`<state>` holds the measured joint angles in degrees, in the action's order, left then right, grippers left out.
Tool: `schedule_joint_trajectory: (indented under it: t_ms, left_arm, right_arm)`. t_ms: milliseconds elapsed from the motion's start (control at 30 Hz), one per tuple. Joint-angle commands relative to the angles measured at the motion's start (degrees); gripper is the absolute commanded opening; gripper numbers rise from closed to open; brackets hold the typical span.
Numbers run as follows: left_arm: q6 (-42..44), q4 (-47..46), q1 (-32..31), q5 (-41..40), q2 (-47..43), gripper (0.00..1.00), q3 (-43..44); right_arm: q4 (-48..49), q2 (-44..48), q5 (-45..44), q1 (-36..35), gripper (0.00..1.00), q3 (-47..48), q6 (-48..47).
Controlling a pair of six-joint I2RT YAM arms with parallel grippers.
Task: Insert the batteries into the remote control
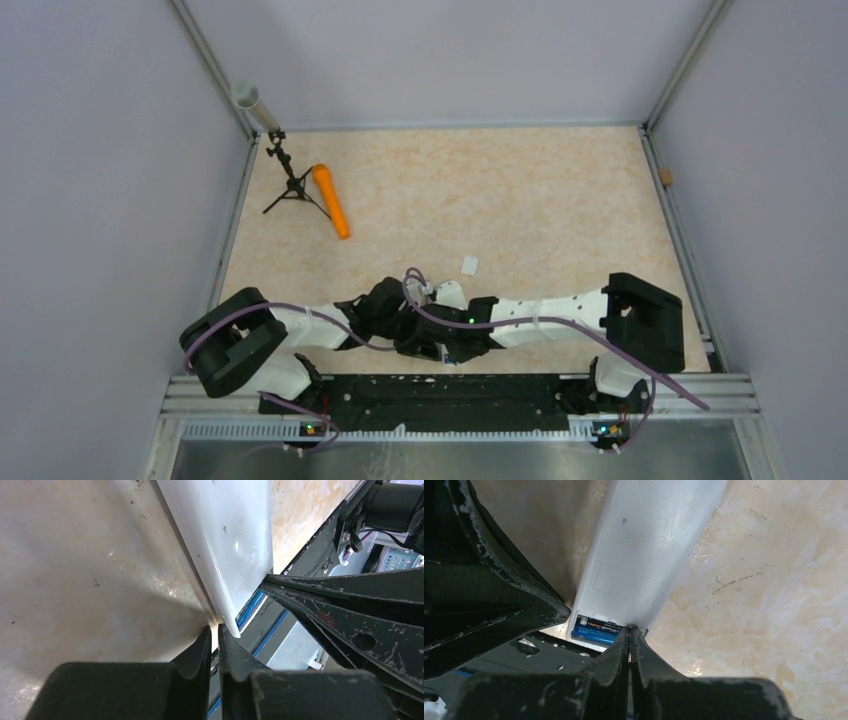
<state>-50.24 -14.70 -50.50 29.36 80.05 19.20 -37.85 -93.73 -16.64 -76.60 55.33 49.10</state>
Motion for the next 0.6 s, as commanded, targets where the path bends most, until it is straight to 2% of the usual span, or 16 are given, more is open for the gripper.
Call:
schedule_joint_trajectory:
  t_ms: [0,233,467,567]
  left_arm:
    - [1.97,-0.53,-0.48,-1.50,0.78,0.11,0.75]
    - [2.57,0.72,-0.48,-1.89,-0.13,0.11,0.75]
    - [3.03,2.49,-0.48,-2.72,-1.15,0.11,0.97]
    - [3.03,2.95,-0.48,-3.20,-1.64,0.12,1.01]
  right_arm:
    - [5.06,-5.63,0.46,-1.32,0.00,-2.21,1.75]
    - [1.70,-2.97,-2.74,-1.43,0.00,-0.09,2.00]
    - [-5.46,3.56,-8.35,-1.16,0.00,2.49,1.24]
    - [-6.84,7.84,-9.97,0.05,0.06,1.93,-0.02]
